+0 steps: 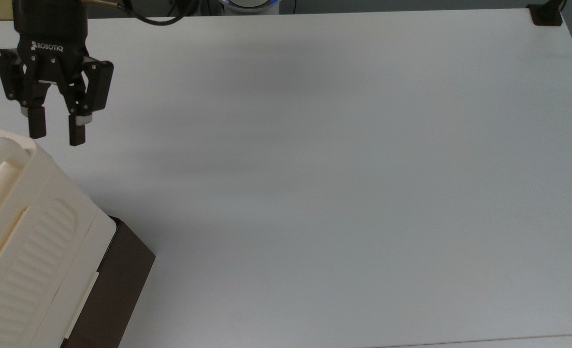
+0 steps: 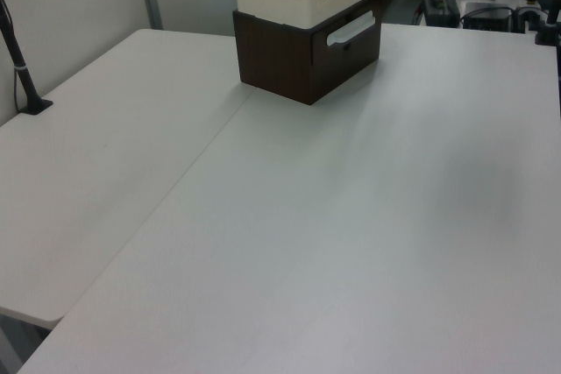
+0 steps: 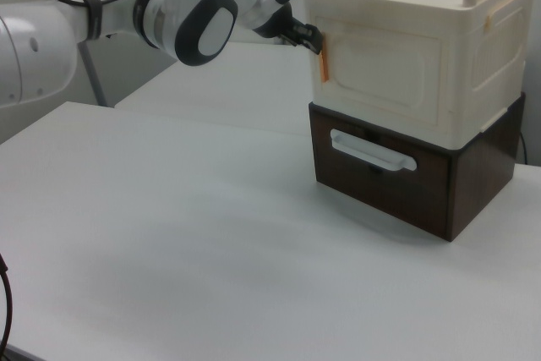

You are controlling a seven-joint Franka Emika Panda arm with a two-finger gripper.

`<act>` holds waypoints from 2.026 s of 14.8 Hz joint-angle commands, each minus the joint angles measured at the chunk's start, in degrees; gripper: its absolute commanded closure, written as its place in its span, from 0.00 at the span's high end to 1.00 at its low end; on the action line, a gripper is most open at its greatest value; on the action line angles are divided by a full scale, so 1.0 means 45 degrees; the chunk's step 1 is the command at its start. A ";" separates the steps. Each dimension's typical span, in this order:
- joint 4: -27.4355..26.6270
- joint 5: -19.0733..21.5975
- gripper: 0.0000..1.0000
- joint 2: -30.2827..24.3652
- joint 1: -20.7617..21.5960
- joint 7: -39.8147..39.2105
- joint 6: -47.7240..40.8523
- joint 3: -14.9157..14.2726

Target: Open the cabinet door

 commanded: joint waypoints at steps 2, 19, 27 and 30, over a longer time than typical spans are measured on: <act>0.0265 0.0137 0.57 0.0359 -0.0090 0.0198 0.1103 0.0030; 0.0422 0.0020 0.06 0.0888 -0.0207 0.0647 0.1945 0.0011; 0.0129 -0.0195 0.06 0.0206 -0.0792 -0.0033 0.0449 0.0049; 0.0109 -0.0176 0.06 -0.0439 -0.0988 -0.1283 -0.2187 0.0089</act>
